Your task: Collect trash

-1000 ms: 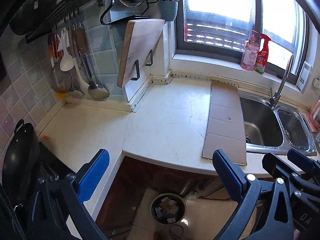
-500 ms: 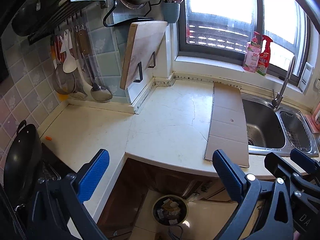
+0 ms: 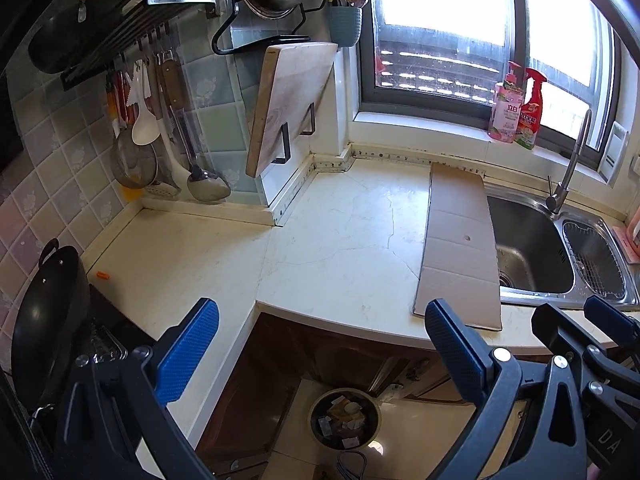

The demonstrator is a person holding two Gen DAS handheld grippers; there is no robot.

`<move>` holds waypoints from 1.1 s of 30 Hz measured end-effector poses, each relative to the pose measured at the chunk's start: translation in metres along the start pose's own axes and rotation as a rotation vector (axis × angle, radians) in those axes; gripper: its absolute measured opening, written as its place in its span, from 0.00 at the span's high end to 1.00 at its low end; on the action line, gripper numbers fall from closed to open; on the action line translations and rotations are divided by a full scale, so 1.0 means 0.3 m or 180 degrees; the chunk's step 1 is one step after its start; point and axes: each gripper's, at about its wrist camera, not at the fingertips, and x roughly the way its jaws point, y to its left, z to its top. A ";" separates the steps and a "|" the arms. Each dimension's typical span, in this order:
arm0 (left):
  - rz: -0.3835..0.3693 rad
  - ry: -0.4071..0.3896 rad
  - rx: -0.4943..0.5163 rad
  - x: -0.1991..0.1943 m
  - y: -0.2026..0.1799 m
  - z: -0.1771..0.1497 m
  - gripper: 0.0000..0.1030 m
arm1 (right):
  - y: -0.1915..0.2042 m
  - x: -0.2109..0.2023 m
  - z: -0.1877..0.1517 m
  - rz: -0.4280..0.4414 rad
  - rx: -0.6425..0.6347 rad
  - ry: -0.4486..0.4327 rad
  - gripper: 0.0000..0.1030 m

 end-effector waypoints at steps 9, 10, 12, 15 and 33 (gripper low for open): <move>0.0008 0.0018 0.0006 -0.007 -0.003 -0.010 0.01 | -0.015 -0.014 -0.018 -0.0008 0.0003 0.0006 0.26; 0.0014 0.0018 0.0007 -0.009 -0.005 -0.012 0.01 | -0.014 -0.015 -0.020 -0.0007 0.0006 0.0008 0.26; 0.0010 0.0022 0.0006 -0.011 -0.006 -0.015 0.01 | -0.017 -0.019 -0.023 -0.0005 0.0005 0.0007 0.26; 0.0019 0.0005 0.0010 -0.016 -0.007 -0.018 0.01 | -0.027 -0.030 -0.029 0.0006 -0.0001 -0.0011 0.26; 0.0210 0.0075 0.0000 -0.079 -0.099 -0.100 0.01 | -0.148 -0.065 -0.075 0.0171 -0.0079 0.0094 0.26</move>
